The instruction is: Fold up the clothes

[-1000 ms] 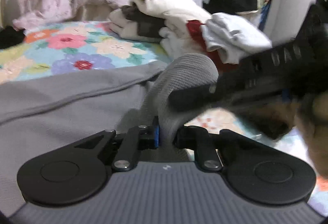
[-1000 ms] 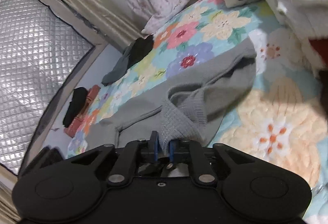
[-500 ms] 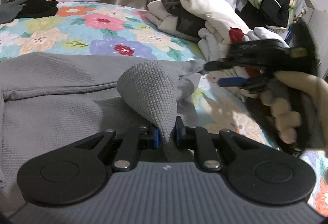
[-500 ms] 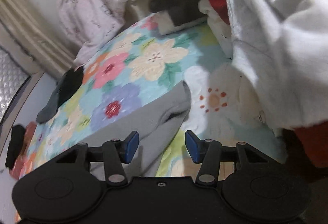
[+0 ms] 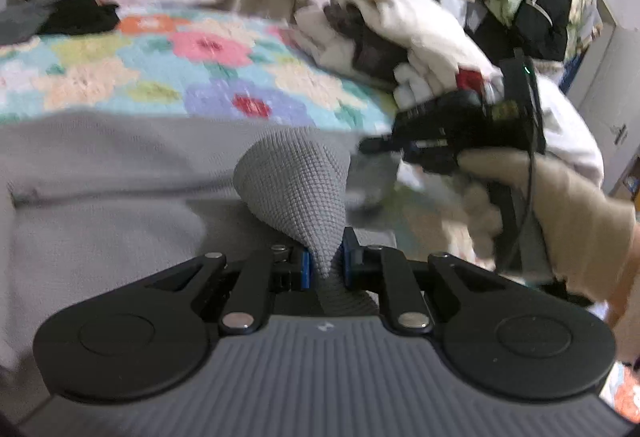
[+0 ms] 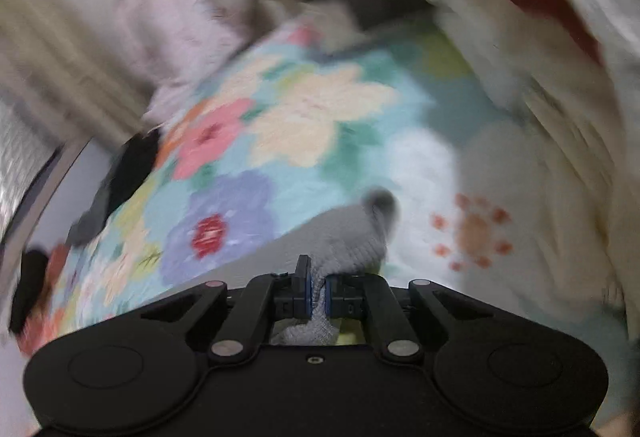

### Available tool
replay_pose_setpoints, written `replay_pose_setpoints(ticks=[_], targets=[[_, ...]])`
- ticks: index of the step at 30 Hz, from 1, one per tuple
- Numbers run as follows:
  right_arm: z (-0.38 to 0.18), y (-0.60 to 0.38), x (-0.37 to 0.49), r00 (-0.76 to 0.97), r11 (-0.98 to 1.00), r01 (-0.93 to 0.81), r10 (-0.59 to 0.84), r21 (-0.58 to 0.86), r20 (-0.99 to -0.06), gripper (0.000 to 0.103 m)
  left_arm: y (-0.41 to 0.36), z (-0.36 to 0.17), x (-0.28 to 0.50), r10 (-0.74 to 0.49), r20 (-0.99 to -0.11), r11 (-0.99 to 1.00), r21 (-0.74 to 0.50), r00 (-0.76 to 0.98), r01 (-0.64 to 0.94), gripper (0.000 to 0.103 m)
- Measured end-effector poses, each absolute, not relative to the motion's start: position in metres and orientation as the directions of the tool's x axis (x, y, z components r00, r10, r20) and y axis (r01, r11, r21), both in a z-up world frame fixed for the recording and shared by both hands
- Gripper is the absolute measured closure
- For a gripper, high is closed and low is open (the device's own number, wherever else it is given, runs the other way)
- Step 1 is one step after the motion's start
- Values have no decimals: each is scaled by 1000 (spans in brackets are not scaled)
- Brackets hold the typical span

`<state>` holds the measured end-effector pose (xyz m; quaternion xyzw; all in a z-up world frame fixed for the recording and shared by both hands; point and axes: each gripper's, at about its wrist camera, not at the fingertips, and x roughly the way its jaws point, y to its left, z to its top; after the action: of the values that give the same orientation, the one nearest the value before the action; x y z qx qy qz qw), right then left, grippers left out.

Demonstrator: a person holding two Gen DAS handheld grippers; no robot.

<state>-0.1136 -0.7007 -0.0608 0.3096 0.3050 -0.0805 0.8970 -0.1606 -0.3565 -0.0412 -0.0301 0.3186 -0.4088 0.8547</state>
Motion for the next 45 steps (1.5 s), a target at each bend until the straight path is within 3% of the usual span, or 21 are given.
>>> replay_pose_setpoints(ticks=[4,7,16,20,23,27,33,37,40,44,45], targets=[[-13,-656,-108,843,905,155,87,395,-531,94,-331,-19,-162,-685,-489,704,-255,540,663,89],[26,-618,-98,852,941,22,160,339,-498,94,-301,-5,-164,-628,-516,755,-221,583,618,89],[92,-476,-48,811,931,-247,350,267,-468,94,-158,43,-193,-419,-431,905,-126,799,407,89],[98,-405,-23,757,915,-333,404,228,-514,94,-88,46,-206,-284,-438,958,-84,853,276,89],[81,-350,3,701,907,-379,412,185,-583,94,-51,28,-199,-236,-473,972,-123,849,202,89],[50,-288,26,637,898,-426,385,111,-668,94,-24,0,-187,-268,-535,958,-236,801,163,89],[38,-261,30,615,883,-466,366,53,-699,94,-11,-17,-184,-373,-549,915,-350,748,199,88],[37,-264,30,611,882,-468,369,57,-700,94,-17,-27,-177,-448,-542,877,-419,710,234,79],[37,-271,28,608,877,-474,389,76,-692,94,-25,-38,-163,-466,-567,862,-465,679,203,58],[39,-282,17,606,870,-480,422,112,-675,94,-31,-51,-145,-421,-655,876,-473,628,95,56],[40,-285,15,605,868,-482,429,120,-671,94,-31,-52,-142,-436,-638,864,-493,635,98,56]])
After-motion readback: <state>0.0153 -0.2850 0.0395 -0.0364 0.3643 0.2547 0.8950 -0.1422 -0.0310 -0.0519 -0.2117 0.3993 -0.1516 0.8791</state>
